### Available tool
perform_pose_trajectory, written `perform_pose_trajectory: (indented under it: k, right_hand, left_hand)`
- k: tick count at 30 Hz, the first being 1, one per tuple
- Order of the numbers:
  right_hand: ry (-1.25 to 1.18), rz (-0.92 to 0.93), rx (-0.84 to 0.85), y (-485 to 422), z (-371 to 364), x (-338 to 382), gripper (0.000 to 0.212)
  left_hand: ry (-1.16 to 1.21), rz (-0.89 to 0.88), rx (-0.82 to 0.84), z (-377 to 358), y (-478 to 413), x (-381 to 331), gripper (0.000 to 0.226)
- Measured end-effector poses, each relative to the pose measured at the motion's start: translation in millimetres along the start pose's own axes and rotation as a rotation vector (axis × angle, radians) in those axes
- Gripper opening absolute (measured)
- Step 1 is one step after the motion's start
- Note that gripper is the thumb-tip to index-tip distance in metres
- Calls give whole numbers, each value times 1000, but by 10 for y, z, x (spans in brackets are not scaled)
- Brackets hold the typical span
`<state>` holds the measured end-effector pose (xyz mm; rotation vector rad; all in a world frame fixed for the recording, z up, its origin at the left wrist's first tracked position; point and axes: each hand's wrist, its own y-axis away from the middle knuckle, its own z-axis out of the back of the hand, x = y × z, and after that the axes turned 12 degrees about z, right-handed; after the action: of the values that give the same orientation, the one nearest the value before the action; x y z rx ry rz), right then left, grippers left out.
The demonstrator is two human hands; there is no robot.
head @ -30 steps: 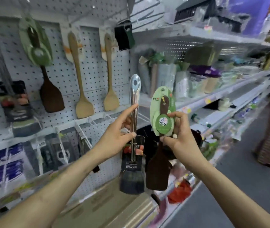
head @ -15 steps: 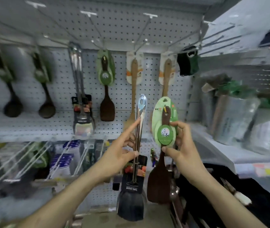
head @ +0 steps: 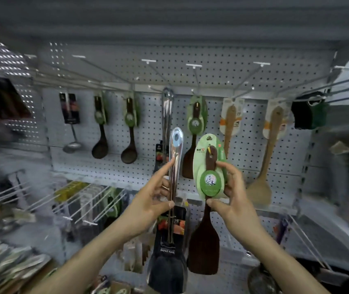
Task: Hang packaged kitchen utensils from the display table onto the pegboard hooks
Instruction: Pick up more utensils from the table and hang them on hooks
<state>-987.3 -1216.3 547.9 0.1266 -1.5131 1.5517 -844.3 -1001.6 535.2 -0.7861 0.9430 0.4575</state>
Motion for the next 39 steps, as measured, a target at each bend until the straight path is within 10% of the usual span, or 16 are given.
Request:
perform_pose_trajectory:
  k: [39]
  right_hand:
    - [45,0,-159,-549,-795,129,92]
  left_hand:
    - [-58,-152,47,1203,-1334,-36,100]
